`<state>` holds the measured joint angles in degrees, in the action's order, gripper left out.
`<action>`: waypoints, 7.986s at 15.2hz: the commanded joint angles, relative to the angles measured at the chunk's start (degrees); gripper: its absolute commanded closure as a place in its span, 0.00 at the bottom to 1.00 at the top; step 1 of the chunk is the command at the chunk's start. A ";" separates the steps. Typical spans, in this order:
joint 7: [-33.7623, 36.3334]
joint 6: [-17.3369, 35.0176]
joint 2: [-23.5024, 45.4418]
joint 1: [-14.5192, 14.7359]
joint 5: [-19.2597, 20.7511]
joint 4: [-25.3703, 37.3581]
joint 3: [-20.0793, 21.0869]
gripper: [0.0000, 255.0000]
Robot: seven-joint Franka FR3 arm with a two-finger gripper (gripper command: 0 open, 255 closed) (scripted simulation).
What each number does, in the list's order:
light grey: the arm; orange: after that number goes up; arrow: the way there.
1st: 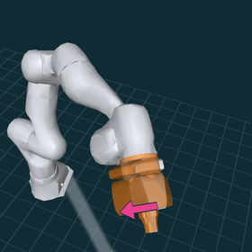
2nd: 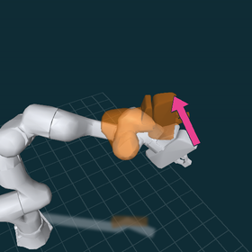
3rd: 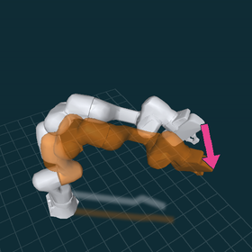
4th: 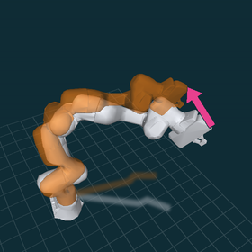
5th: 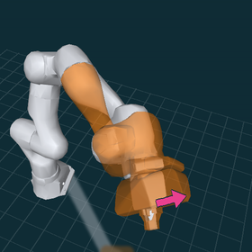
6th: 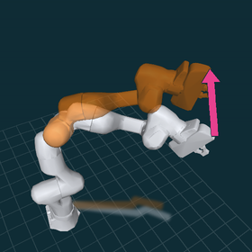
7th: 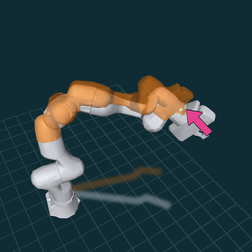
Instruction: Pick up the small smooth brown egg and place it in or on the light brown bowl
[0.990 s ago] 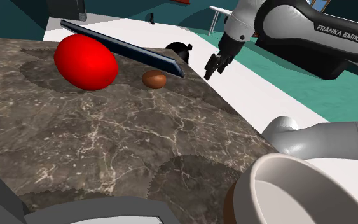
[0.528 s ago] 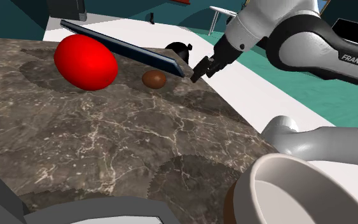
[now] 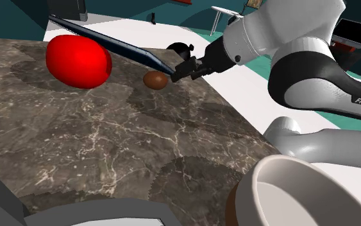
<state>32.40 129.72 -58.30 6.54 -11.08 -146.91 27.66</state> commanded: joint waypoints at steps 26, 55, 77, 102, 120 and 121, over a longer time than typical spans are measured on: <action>9.29 17.72 4.29 -5.52 -2.00 -0.36 12.49 1.00; 5.72 1.31 7.58 -8.55 1.42 19.38 6.11 1.00; 17.85 -23.93 -9.24 -0.09 -1.44 28.31 11.25 1.00; 31.54 -39.85 -18.53 4.31 -7.33 37.64 21.14 1.00; 32.43 -40.33 -19.77 5.31 -7.91 36.83 21.77 0.00; 32.74 -42.14 -19.21 5.10 -7.52 39.16 21.41 0.00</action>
<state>64.87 88.98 -78.04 11.96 -18.86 -109.69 49.28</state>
